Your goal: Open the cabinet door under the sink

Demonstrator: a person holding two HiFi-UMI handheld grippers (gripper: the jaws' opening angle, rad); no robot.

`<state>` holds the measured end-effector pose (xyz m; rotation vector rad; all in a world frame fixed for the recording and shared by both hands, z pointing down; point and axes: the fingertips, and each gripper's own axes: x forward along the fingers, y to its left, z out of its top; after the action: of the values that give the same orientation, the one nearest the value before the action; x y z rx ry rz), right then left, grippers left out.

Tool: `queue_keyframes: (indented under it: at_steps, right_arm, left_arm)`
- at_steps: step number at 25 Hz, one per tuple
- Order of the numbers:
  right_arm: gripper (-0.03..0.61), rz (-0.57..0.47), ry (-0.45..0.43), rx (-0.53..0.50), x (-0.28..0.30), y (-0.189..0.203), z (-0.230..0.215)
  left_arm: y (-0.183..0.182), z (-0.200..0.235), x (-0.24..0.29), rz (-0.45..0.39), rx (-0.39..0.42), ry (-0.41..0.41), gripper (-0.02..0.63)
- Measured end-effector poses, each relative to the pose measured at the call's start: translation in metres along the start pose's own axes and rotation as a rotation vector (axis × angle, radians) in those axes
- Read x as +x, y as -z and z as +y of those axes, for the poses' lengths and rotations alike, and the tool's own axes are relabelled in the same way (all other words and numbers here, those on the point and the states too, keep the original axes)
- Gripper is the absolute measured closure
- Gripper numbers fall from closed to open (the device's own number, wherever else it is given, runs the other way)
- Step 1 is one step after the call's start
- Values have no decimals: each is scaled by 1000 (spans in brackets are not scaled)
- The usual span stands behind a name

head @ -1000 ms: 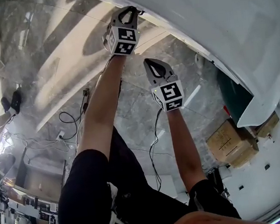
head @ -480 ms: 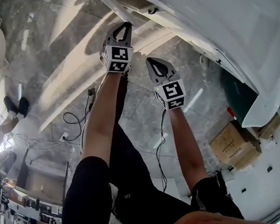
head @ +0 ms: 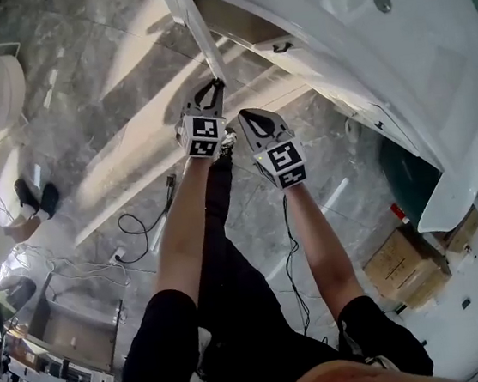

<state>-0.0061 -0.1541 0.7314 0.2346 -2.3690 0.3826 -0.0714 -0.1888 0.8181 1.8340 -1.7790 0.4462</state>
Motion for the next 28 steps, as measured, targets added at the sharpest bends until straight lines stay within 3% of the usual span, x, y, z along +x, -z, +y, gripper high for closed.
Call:
queue_keyframes:
  at_steps: [8, 13, 21, 28]
  right_arm:
    - [518, -8, -41, -12, 16, -13, 38]
    - [518, 19, -54, -19, 25, -4, 60]
    - [518, 42, -111, -57, 36, -6, 92]
    - [518, 45, -129, -71, 39, -5, 105]
  left_arm:
    - [19, 47, -38, 27, 13, -47, 565]
    - [32, 93, -64, 25, -40, -97, 571]
    - [38, 135, -80, 56, 7, 78, 571]
    - [35, 163, -87, 118, 90, 120, 571]
